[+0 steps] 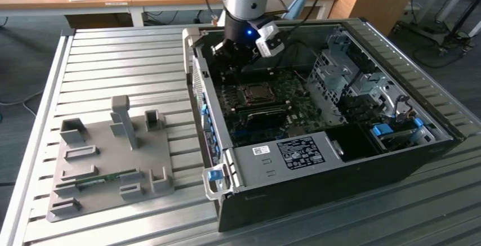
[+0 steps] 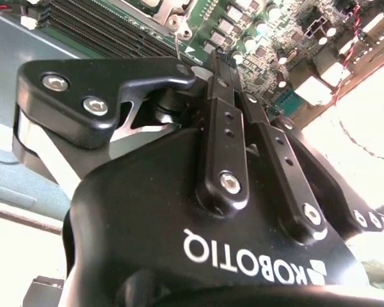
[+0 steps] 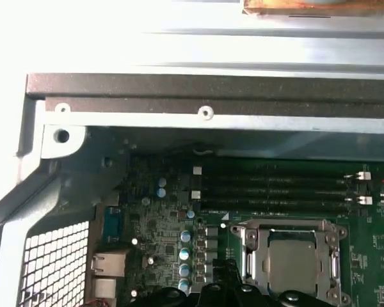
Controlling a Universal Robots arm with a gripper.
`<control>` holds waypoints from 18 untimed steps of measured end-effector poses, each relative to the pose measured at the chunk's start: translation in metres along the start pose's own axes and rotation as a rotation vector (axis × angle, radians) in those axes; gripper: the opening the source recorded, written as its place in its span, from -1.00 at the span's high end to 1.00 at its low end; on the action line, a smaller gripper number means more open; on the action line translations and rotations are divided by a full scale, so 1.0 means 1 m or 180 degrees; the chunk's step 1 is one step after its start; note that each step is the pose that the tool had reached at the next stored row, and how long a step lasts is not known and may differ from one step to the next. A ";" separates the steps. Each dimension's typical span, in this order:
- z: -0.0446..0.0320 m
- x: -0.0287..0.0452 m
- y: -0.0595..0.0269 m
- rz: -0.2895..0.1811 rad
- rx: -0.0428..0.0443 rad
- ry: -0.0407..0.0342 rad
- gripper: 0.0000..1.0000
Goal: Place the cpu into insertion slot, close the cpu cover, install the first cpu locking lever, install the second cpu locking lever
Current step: 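Install the first cpu locking lever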
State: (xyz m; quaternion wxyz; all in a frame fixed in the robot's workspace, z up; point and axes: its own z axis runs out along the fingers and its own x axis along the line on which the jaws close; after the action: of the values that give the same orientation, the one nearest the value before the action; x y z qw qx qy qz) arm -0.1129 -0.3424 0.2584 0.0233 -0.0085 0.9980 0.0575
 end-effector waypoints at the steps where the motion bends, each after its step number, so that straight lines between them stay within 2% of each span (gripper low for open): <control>1: -0.0001 0.0021 0.0000 -0.0001 0.0000 -0.0006 0.79; 4: -0.0002 0.0084 0.0002 -0.0003 0.0000 -0.0021 0.79; 7: -0.0003 0.0120 0.0002 -0.0003 0.0000 -0.0027 0.79; 8: -0.0004 0.0129 0.0002 -0.0003 -0.0008 -0.0028 0.79; 9: -0.0004 0.0133 0.0002 -0.0002 -0.0042 -0.0029 0.79; 13: -0.0004 0.0142 0.0001 0.0009 -0.0249 -0.0034 0.79; 14: -0.0004 0.0143 0.0001 0.0011 -0.0287 -0.0034 0.79; 16: -0.0004 0.0144 0.0001 0.0013 -0.0327 -0.0035 0.79; 18: -0.0004 0.0145 0.0001 0.0014 -0.0347 -0.0035 0.79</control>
State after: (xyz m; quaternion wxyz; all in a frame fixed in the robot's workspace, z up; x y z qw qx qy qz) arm -0.1275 -0.3425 0.2581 0.0282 -0.0073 0.9933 0.1120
